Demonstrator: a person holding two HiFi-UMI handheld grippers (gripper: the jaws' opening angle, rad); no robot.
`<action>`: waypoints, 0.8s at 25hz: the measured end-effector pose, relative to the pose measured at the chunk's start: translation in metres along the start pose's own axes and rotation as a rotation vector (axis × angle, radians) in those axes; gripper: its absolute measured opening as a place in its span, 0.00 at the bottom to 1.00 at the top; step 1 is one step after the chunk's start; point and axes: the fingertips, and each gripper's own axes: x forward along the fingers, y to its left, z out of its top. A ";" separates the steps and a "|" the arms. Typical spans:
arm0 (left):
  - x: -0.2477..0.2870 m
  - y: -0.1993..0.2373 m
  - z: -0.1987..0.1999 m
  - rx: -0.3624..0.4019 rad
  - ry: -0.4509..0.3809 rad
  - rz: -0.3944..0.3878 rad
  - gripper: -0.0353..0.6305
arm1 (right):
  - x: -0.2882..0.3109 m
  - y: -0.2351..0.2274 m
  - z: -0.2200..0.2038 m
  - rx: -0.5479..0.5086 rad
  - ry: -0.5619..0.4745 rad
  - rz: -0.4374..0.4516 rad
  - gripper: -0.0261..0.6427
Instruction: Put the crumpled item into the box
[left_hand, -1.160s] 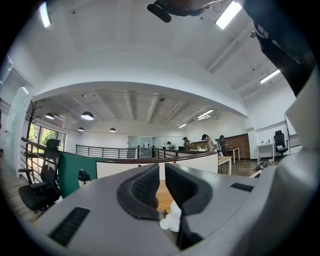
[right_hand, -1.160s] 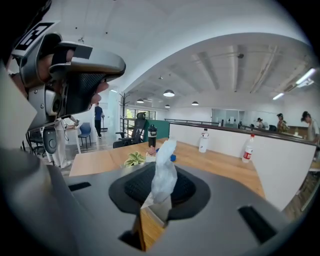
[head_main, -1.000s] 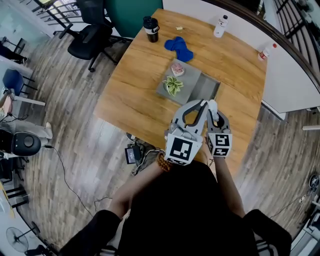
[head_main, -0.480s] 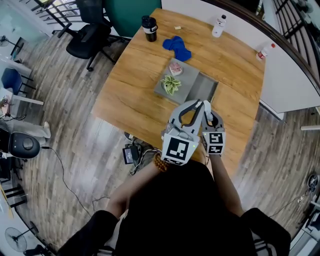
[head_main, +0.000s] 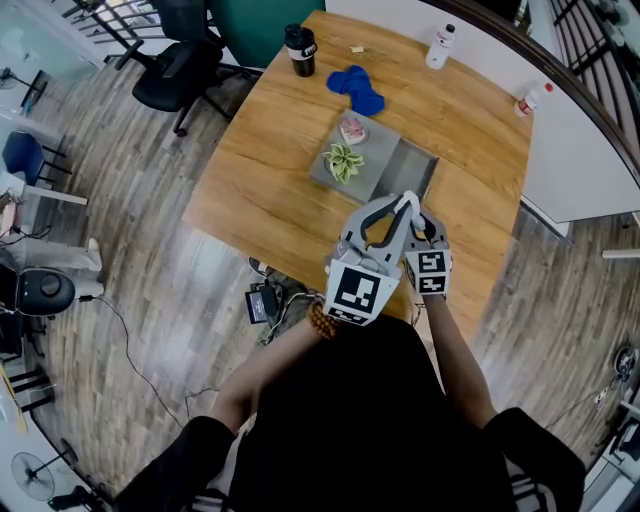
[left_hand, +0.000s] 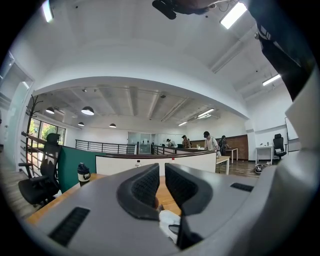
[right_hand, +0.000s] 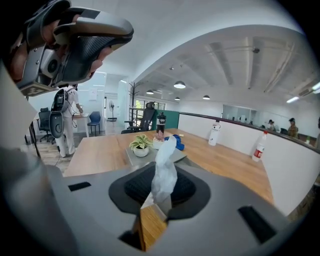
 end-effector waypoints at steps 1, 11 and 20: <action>0.000 -0.001 0.000 0.002 0.001 -0.003 0.13 | 0.002 0.000 0.001 -0.011 -0.002 0.006 0.15; 0.005 -0.002 -0.002 0.011 0.010 -0.013 0.13 | 0.021 -0.013 0.004 -0.063 0.009 0.027 0.15; 0.008 0.009 -0.007 0.003 0.028 0.013 0.13 | 0.045 -0.026 -0.001 -0.089 0.031 0.034 0.15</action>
